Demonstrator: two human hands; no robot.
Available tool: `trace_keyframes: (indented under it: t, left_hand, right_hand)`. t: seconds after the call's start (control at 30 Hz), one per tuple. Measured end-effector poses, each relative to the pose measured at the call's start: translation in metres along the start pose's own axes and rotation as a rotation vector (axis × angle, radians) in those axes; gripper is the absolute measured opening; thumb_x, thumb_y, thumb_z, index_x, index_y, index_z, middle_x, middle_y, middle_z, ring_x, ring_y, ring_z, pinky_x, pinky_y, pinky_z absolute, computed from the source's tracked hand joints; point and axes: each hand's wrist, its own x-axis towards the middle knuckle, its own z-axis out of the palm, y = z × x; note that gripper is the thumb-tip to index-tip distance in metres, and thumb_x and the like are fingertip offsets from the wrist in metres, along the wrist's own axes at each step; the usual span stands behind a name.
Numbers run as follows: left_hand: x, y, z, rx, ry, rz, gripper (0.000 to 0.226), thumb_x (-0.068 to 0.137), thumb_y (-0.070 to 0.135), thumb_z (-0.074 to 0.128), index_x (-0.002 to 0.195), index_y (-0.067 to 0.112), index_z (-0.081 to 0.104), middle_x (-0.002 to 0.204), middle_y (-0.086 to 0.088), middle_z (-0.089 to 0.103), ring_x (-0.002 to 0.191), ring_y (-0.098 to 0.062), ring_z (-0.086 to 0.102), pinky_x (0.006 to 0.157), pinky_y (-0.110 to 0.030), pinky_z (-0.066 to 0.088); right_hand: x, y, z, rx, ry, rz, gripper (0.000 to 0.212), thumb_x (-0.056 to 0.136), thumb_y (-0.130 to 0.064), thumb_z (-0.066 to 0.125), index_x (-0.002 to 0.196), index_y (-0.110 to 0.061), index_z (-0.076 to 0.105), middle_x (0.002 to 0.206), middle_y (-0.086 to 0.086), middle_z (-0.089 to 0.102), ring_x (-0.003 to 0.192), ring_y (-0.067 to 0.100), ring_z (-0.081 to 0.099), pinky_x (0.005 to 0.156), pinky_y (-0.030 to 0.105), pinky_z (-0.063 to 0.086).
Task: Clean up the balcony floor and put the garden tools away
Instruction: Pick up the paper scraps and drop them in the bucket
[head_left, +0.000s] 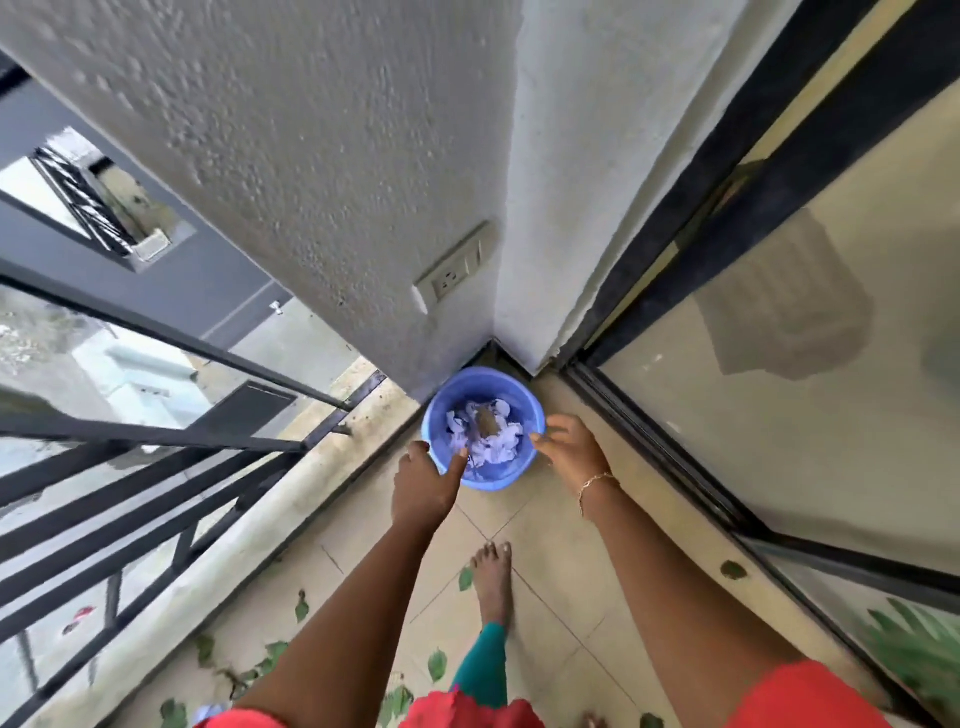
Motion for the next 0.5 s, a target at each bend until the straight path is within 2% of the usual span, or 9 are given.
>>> trace_keyframes:
  t: [0.07, 0.1, 0.27, 0.37, 0.5]
  left_hand:
    - [-0.008, 0.000, 0.002, 0.182, -0.006, 0.087, 0.058, 0.091, 0.044, 0.054, 0.128, 0.001, 0.042, 0.129, -0.020, 0.048, 0.120, -0.036, 0.045, 0.094, -0.038, 0.037]
    - [-0.013, 0.000, 0.003, 0.275, -0.011, 0.130, 0.058, 0.092, 0.045, 0.052, 0.129, 0.003, 0.042, 0.130, -0.019, 0.048, 0.120, -0.036, 0.044, 0.094, -0.038, 0.037]
    - [-0.047, 0.012, 0.020, 0.605, -0.079, 0.365, 0.055, 0.094, 0.049, 0.044, 0.132, 0.010, 0.038, 0.131, -0.012, 0.044, 0.121, -0.030, 0.042, 0.095, -0.039, 0.041]
    - [-0.072, 0.020, 0.034, 0.686, -0.122, 0.470, 0.054, 0.094, 0.049, 0.043, 0.132, 0.011, 0.037, 0.131, -0.011, 0.042, 0.122, -0.029, 0.040, 0.092, -0.040, 0.043]
    - [-0.113, 0.022, 0.058, 0.720, -0.180, 0.602, 0.054, 0.095, 0.049, 0.042, 0.131, 0.009, 0.039, 0.132, -0.012, 0.044, 0.124, -0.030, 0.039, 0.094, -0.040, 0.038]
  right_hand:
    - [-0.012, 0.011, -0.010, -0.238, 0.034, -0.059, 0.038, 0.084, -0.013, 0.064, 0.119, -0.004, 0.053, 0.117, 0.010, 0.057, 0.106, 0.024, 0.055, 0.093, 0.032, 0.042]
    - [-0.020, 0.016, -0.015, -0.350, 0.051, -0.116, 0.039, 0.084, -0.015, 0.064, 0.121, -0.007, 0.053, 0.122, 0.011, 0.056, 0.112, 0.027, 0.053, 0.095, 0.033, 0.042]
    - [-0.068, 0.046, -0.041, -0.770, 0.113, -0.251, 0.037, 0.090, -0.019, 0.052, 0.126, -0.018, 0.047, 0.129, 0.007, 0.045, 0.116, 0.028, 0.046, 0.097, 0.032, 0.038]
    - [-0.100, 0.071, -0.058, -0.820, 0.172, -0.267, 0.038, 0.091, -0.021, 0.048, 0.128, -0.019, 0.045, 0.132, 0.005, 0.043, 0.117, 0.024, 0.044, 0.097, 0.029, 0.036]
    - [-0.149, 0.118, -0.081, -0.770, 0.260, -0.186, 0.035, 0.091, -0.021, 0.047, 0.126, -0.019, 0.044, 0.131, 0.005, 0.043, 0.117, 0.024, 0.043, 0.098, 0.030, 0.036]
